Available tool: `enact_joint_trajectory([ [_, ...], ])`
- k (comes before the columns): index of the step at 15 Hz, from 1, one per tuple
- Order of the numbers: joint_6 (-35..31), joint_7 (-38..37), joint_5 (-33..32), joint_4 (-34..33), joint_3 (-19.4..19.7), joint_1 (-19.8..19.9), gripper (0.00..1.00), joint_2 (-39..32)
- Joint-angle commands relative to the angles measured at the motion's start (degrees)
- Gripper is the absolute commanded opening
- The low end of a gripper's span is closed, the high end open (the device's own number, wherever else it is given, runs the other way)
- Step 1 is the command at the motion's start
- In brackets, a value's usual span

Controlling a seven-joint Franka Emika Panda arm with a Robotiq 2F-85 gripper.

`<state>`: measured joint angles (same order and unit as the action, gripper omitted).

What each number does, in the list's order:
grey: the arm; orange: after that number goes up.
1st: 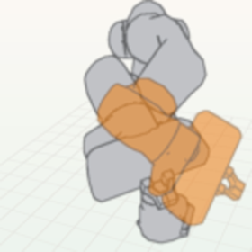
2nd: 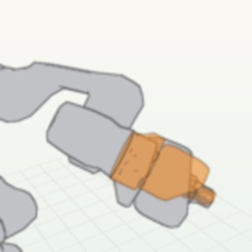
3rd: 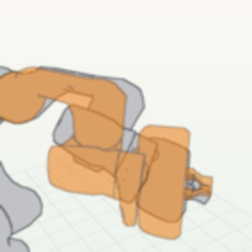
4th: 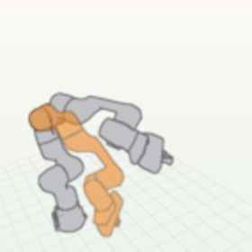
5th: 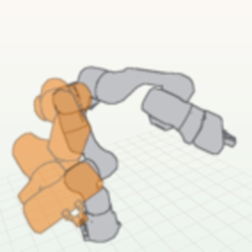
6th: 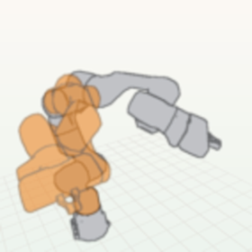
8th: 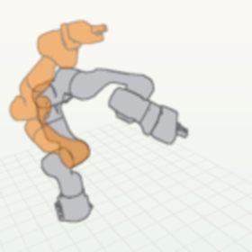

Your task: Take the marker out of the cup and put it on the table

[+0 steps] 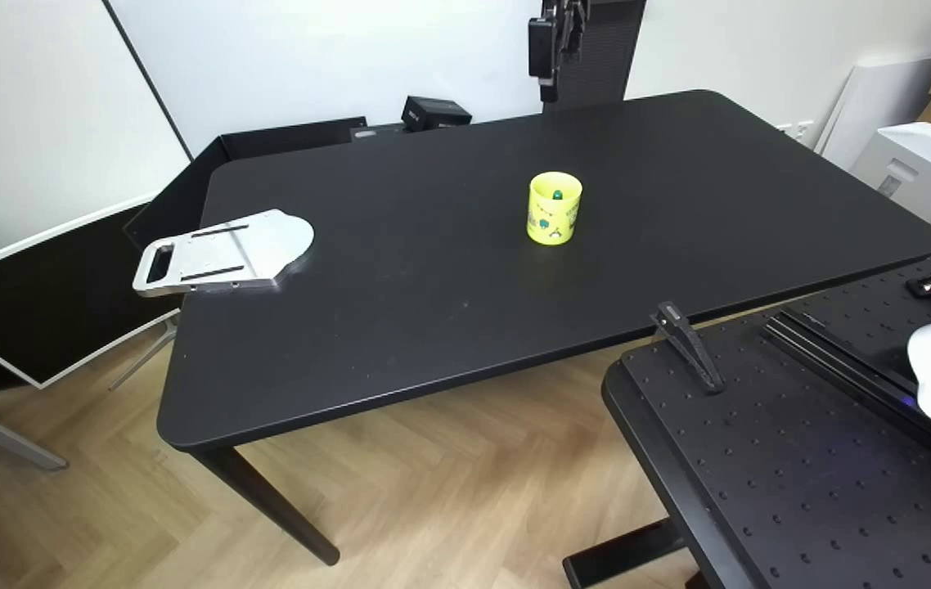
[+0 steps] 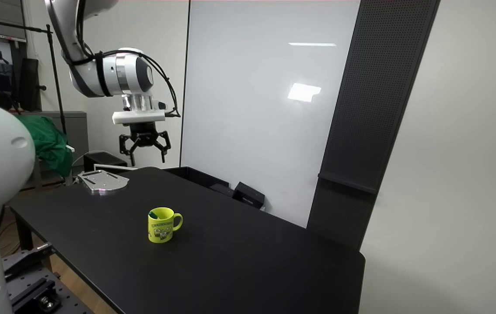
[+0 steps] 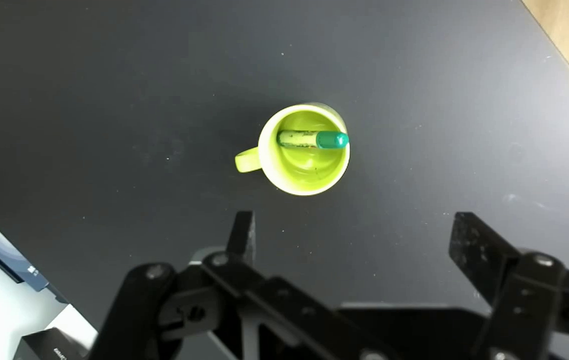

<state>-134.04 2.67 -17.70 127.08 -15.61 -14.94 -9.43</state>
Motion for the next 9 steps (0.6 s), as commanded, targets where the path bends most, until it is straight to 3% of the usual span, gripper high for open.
enact_joint_trajectory([
  [1, 0.07, 0.16, 0.21, -0.05, 0.55, -0.56, 1.0, 0.04],
  [9, -0.08, -1.16, -2.92, 0.5, 0.41, -2.12, 1.0, -2.1],
])
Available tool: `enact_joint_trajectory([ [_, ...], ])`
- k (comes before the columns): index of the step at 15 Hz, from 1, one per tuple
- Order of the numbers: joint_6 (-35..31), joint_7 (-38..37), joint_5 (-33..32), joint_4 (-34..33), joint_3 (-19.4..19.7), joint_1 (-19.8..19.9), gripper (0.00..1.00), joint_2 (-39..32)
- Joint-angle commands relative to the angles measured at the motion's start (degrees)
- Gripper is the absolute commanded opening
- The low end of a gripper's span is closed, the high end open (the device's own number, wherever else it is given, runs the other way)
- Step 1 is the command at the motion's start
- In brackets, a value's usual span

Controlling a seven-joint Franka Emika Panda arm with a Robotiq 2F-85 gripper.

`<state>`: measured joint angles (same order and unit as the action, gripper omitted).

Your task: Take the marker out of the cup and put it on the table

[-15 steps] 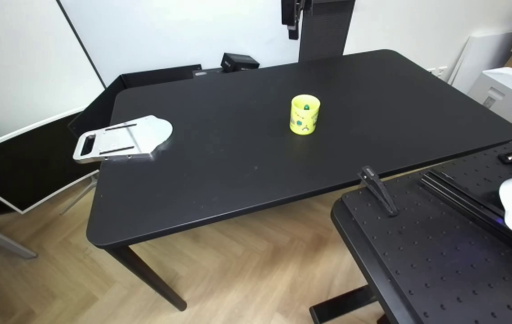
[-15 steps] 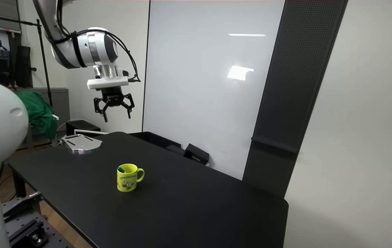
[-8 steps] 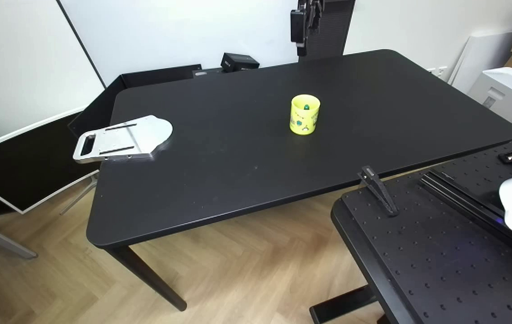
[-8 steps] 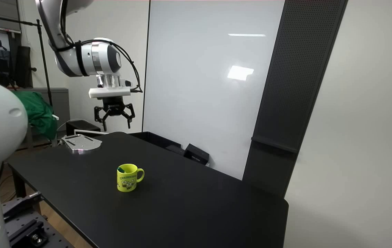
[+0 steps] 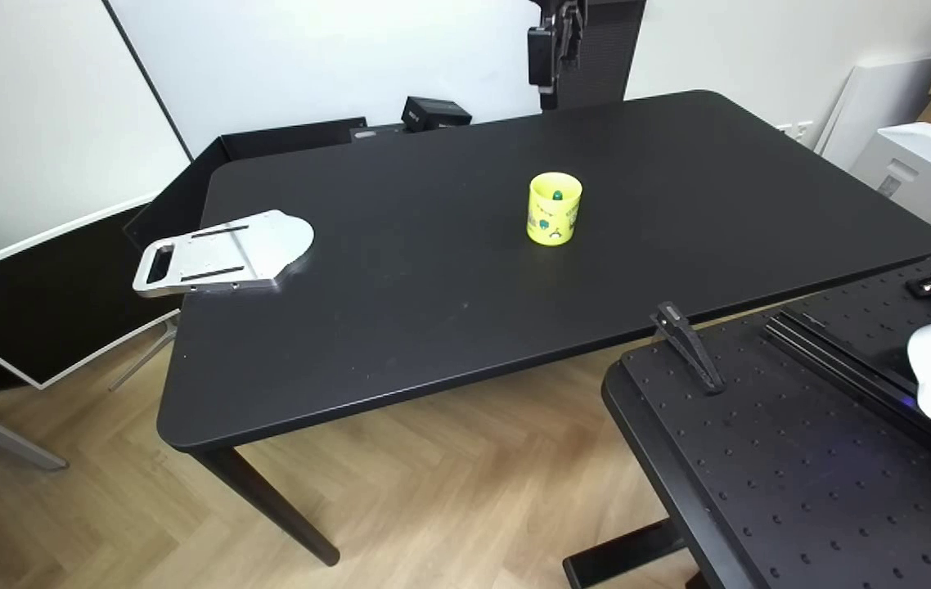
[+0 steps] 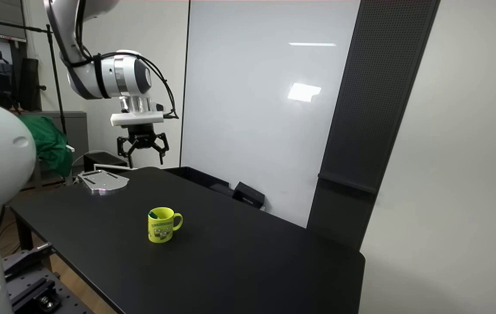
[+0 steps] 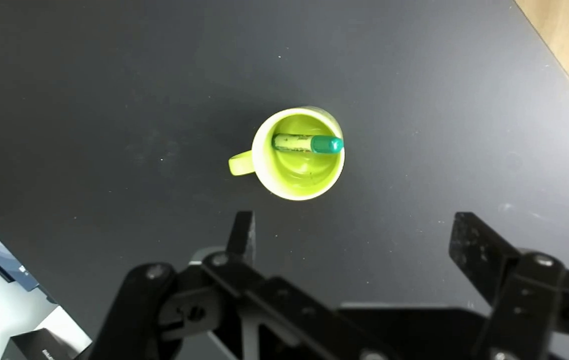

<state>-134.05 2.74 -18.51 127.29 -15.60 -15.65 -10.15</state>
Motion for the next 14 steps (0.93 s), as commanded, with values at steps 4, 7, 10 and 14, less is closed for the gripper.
enact_joint_trajectory([
  [4, 0.85, -3.03, -8.84, 1.6, 1.23, -3.55, 1.0, -3.35],
  [7, 1.06, -4.17, -14.44, 2.41, 2.06, -4.79, 1.0, -4.95],
  [10, -0.81, -4.94, -18.47, 3.07, 2.72, -5.04, 1.0, -6.71],
  [14, -6.8, -6.46, -22.53, 3.63, 3.92, -4.41, 1.0, -8.77],
])
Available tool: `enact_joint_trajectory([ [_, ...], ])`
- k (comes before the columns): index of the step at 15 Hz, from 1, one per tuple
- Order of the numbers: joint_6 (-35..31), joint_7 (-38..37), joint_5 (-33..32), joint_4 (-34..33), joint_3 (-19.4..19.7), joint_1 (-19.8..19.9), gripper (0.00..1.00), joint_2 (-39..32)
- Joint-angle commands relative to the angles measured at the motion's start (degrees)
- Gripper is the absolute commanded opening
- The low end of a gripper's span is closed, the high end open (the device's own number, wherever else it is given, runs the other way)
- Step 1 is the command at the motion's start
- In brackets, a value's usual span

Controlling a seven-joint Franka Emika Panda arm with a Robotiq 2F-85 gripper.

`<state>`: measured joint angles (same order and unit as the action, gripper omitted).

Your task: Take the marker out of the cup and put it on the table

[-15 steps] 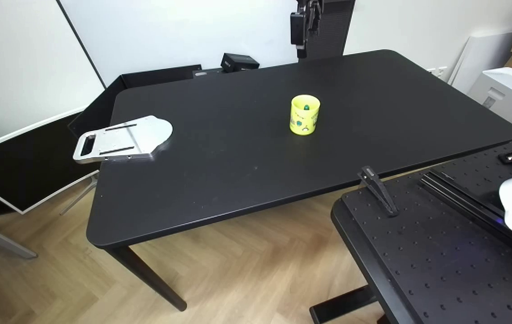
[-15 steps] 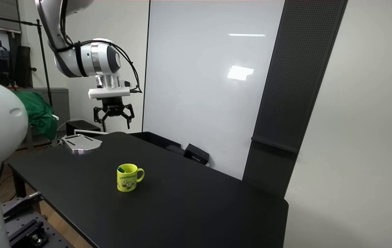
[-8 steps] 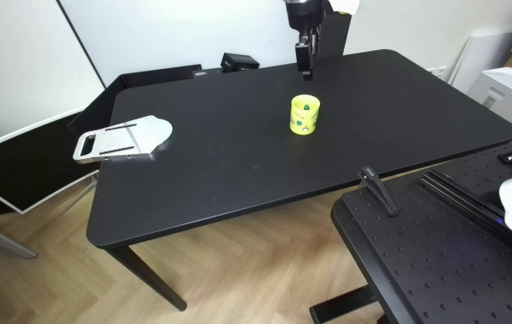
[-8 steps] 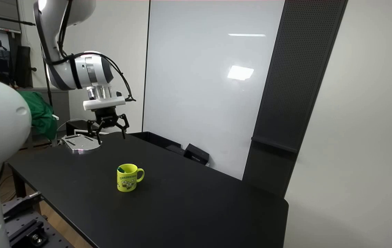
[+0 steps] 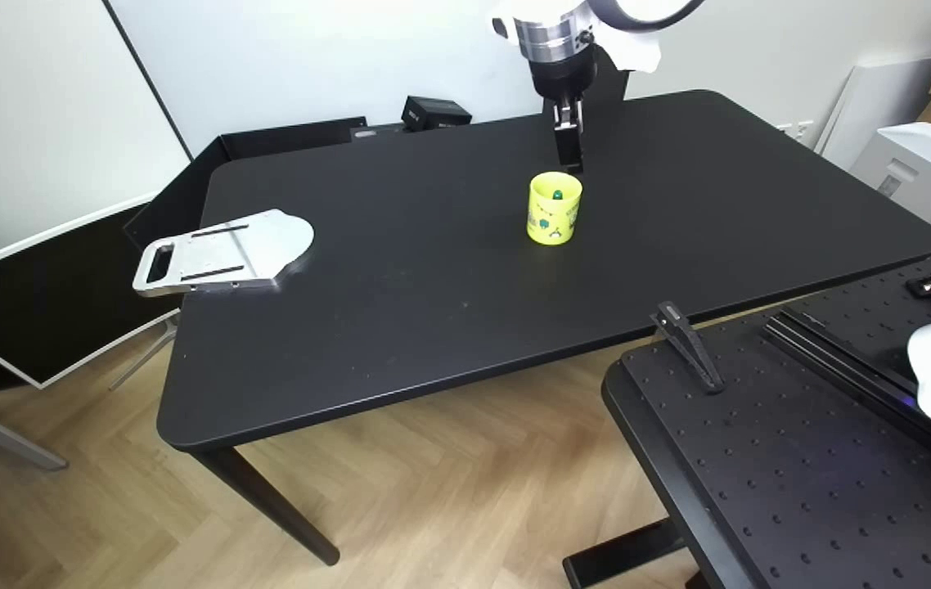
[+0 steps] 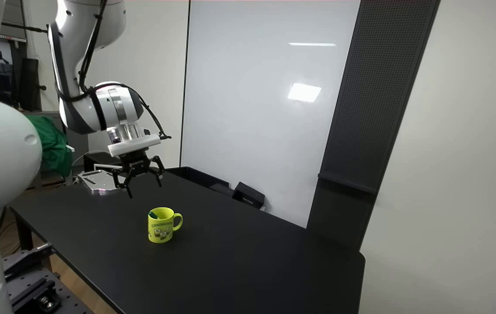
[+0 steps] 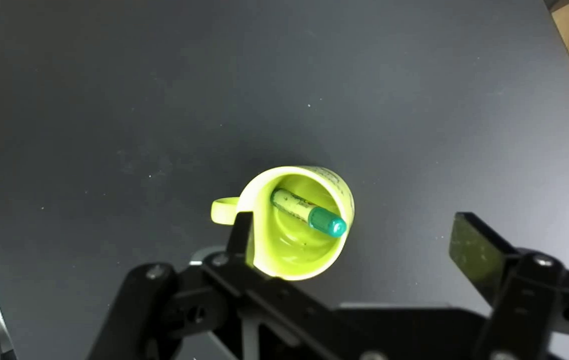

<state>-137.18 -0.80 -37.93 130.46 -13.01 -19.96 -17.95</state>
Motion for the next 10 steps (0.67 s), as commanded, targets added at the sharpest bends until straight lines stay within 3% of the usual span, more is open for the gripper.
enact_joint_trajectory([
  [1, -5.13, -2.92, -3.51, 0.52, 1.71, 0.15, 1.0, -1.55],
  [10, -16.68, -4.82, -8.15, 2.04, 6.12, -0.03, 1.0, -5.49],
])
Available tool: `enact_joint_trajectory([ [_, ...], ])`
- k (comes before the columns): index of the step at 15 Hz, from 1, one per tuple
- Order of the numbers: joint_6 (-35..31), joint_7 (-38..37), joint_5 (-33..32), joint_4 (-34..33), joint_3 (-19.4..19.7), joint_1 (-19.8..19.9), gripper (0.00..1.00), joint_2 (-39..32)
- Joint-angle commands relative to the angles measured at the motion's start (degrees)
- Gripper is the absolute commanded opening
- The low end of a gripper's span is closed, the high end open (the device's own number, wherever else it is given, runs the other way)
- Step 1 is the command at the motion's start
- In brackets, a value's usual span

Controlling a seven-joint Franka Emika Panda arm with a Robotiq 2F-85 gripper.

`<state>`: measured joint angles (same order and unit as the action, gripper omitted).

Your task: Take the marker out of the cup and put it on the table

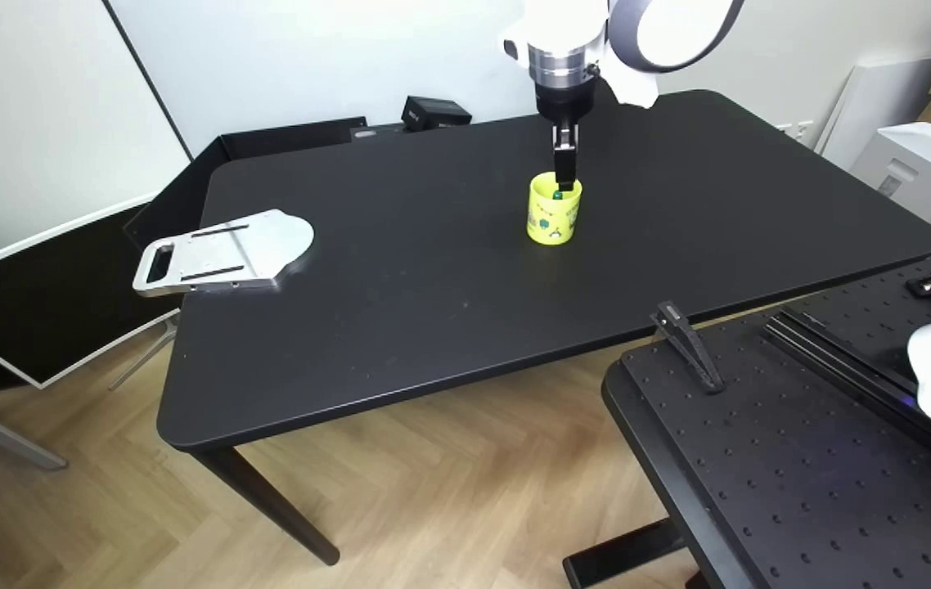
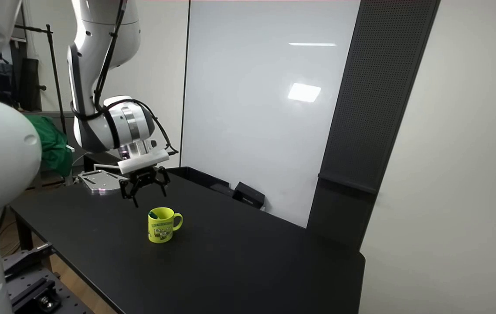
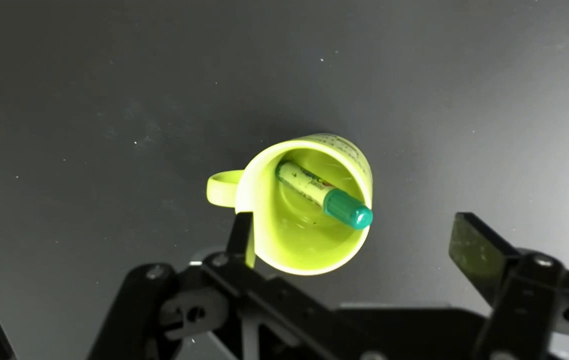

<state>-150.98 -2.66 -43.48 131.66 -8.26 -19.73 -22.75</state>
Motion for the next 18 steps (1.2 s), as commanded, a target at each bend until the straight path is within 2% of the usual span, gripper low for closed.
enact_joint_trajectory([
  [1, -3.78, -3.12, -3.08, 1.1, 1.79, -0.28, 1.0, -0.91],
  [18, -9.55, -5.6, -4.34, 1.79, 5.43, -2.11, 1.0, -2.58],
])
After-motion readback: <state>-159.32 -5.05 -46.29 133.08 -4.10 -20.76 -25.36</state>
